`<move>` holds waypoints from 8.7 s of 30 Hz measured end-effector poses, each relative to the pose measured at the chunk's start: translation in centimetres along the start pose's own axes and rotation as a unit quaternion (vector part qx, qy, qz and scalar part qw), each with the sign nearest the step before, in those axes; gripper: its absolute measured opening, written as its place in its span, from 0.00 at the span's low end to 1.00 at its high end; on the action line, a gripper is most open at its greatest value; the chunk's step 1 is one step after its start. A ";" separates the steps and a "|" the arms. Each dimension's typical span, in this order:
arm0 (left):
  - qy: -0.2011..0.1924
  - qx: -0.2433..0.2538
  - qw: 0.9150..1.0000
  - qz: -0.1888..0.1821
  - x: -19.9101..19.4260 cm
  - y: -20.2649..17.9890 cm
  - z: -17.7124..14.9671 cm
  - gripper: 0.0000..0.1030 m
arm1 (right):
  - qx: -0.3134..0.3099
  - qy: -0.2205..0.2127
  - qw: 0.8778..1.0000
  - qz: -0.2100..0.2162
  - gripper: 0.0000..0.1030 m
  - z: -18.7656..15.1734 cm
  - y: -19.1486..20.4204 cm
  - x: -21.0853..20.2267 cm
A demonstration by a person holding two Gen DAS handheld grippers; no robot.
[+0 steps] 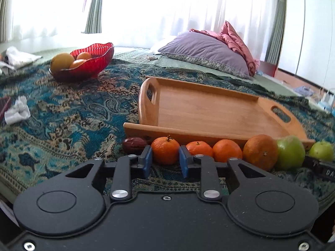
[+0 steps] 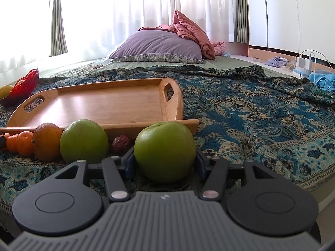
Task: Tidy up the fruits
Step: 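Close the left tool on the tangerine while the right tool closes on the green apple, then lift the tangerine with the left tool while the right tool carries the apple onto the tray, then open the left tool on the tray while the right tool releases the apple, then move the left tool to another tangerine while the right tool moves to another green apple, then close the left tool on the tangerine while the right tool grips the green apple, then carry the tangerine onto the tray with the left tool while the right tool carries the apple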
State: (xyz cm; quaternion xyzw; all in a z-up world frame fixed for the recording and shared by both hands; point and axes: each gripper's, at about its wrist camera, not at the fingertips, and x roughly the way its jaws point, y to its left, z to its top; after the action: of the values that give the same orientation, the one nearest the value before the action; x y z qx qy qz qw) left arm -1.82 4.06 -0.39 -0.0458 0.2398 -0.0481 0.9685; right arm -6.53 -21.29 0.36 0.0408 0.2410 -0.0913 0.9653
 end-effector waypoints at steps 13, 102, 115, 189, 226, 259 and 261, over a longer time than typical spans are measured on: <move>0.015 -0.013 1.000 0.010 2.5 0.1 0.7 0.34 | -0.007 0.001 1.000 -0.003 0.58 0.2 0.2 0.7; 0.041 0.066 0.997 -0.018 8.2 -5.2 4.7 0.34 | -0.004 0.042 0.997 0.066 0.57 5.6 3.1 7.6; 0.009 0.083 0.996 -0.036 5.1 -5.6 4.3 0.77 | -0.013 0.033 0.998 0.054 0.73 5.6 3.2 5.8; 0.025 0.042 0.997 -0.056 -2.7 -1.3 -1.1 0.27 | -0.167 -0.025 0.980 0.103 0.59 -1.5 6.4 -4.3; -0.017 0.044 0.998 -0.037 -0.1 -2.6 4.0 0.32 | -0.081 -0.059 0.990 0.095 0.59 1.2 5.7 -2.1; 0.131 0.025 0.991 -0.008 13.4 -3.2 11.4 0.32 | -0.028 0.149 0.985 0.087 0.59 14.0 3.0 12.7; 0.134 0.024 0.991 -0.006 13.6 -3.3 11.3 0.32 | -0.028 0.156 0.984 0.082 0.59 13.9 3.0 13.2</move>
State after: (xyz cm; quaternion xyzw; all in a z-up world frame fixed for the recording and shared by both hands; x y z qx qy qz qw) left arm 15.27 0.01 3.67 -0.0167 0.3656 -0.0652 0.9283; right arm 11.89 -22.09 6.45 0.0473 0.3865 0.0024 0.9211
